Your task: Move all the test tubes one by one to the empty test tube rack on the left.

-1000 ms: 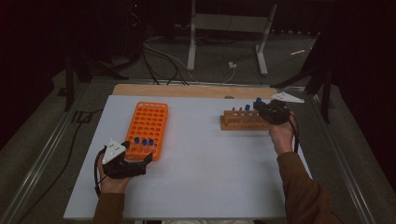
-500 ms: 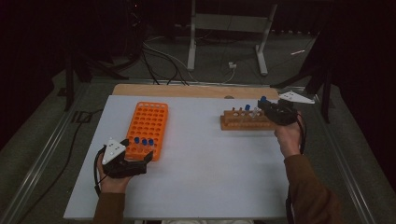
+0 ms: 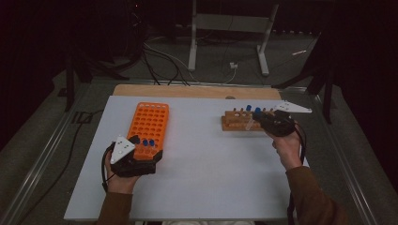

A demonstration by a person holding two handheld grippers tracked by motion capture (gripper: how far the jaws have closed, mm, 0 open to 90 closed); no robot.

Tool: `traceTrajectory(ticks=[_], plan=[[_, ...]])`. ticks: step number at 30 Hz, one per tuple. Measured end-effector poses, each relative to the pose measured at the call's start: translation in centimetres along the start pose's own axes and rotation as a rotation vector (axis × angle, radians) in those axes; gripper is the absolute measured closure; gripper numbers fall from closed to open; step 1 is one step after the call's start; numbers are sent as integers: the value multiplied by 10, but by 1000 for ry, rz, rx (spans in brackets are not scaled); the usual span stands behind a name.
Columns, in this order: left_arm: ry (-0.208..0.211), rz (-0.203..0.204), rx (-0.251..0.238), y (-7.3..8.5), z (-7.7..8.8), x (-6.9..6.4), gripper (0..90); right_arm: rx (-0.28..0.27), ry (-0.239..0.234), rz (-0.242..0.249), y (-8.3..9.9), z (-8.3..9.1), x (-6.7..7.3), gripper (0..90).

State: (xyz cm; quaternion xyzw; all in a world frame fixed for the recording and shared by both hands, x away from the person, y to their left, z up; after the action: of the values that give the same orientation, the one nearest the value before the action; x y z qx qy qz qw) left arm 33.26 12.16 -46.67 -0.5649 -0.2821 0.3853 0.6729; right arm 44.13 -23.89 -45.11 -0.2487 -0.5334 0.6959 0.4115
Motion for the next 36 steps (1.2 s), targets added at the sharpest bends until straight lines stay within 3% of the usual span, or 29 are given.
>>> traceTrajectory(ticks=[8, 23, 36], plan=[[54, -41, 16, -10, -13, -21, 9, 19, -74, 2, 7, 3, 30, 774], [154, -62, 56, -14, -46, -61, 44, 52, -212, 56, 6, 3, 91, 773], [223, -69, 108, -4, -72, -91, 174, 73, -324, 89, 4, -3, 141, 772]])
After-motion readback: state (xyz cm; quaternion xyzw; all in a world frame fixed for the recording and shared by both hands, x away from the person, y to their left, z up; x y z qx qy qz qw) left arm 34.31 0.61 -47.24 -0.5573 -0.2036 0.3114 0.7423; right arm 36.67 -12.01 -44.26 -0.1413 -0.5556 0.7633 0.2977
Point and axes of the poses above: each handheld gripper's, and its own axes: z roughly backward along the jaws, y roughly out of its underside, x roughly to its left, the point moved 9 cm from there along -z, roughly forward along the jaws, and after that the axes turned 9 degrees about -x, right-handed, at the moved point
